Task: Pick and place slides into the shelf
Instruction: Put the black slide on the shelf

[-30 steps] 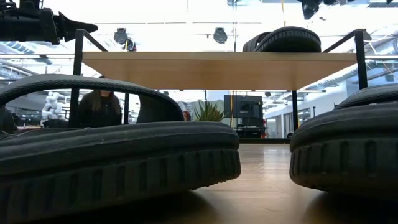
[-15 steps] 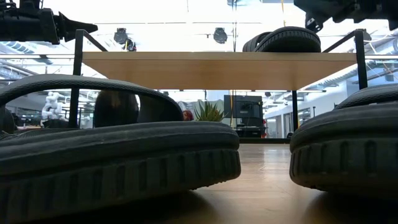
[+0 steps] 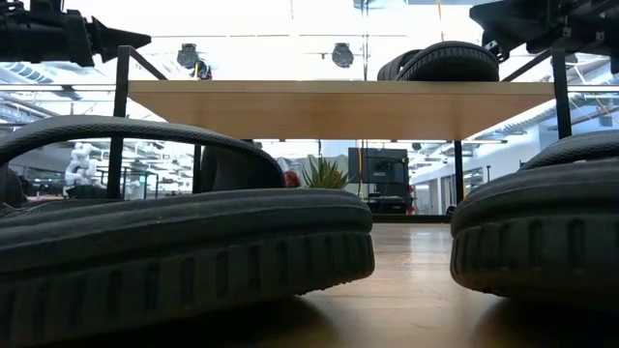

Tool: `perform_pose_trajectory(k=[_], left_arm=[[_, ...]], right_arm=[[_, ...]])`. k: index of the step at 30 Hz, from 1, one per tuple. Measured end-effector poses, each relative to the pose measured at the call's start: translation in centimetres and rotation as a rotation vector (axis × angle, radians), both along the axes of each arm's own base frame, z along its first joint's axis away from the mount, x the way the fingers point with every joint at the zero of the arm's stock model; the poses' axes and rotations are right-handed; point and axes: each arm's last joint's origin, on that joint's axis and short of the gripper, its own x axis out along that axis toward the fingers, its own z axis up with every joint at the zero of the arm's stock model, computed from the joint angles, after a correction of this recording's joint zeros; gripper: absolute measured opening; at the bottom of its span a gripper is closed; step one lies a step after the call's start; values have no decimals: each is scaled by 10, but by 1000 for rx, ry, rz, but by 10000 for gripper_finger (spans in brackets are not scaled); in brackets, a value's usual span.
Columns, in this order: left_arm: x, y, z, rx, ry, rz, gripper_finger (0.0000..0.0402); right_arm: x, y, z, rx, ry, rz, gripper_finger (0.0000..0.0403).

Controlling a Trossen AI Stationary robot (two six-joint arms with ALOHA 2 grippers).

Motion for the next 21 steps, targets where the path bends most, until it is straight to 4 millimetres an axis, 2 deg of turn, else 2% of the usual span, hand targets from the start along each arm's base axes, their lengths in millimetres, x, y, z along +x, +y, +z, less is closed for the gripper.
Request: perform_pose_trajectory(k=[4,6,14,17,21], left_arm=[[-1,0,2,-46,-47,-16,21],[-4,0,10,-49,-77,-18,21],[-19,1,81,-133,-109,-33,4],[-22,2,108,-197,-42,-21,1],[-16,1,133,-315,96,-31,2]], right_arm=[[0,1,0,-13,-2,41,0],[0,1,0,-18,-2,46,0],[0,1,0,-24,-3,48,0],[0,1,0,-24,-3,48,0],[0,1,0,-24,-3,49,0]])
